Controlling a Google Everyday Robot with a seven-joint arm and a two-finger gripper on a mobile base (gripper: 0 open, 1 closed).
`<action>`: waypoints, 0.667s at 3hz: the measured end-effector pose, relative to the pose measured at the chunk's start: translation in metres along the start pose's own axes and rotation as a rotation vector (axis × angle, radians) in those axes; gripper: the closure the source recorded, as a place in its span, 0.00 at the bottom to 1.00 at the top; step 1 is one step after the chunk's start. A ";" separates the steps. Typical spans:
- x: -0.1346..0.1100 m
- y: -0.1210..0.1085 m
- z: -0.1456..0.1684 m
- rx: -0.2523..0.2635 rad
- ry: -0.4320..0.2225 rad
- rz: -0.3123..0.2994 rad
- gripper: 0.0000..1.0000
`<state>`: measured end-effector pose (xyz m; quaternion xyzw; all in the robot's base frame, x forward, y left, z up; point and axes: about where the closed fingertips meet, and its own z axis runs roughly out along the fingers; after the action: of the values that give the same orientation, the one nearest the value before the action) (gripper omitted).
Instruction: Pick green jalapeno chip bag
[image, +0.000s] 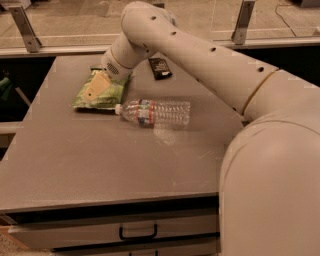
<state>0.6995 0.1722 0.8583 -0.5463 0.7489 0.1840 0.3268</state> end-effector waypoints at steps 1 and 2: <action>0.008 0.008 0.011 -0.024 0.020 0.032 0.41; 0.012 0.011 0.007 -0.014 0.026 0.037 0.63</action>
Offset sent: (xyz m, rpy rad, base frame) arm -0.0157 -0.0110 -0.0073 -0.0165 0.0324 -0.0418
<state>0.6889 0.1715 0.8443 -0.5369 0.7620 0.1880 0.3095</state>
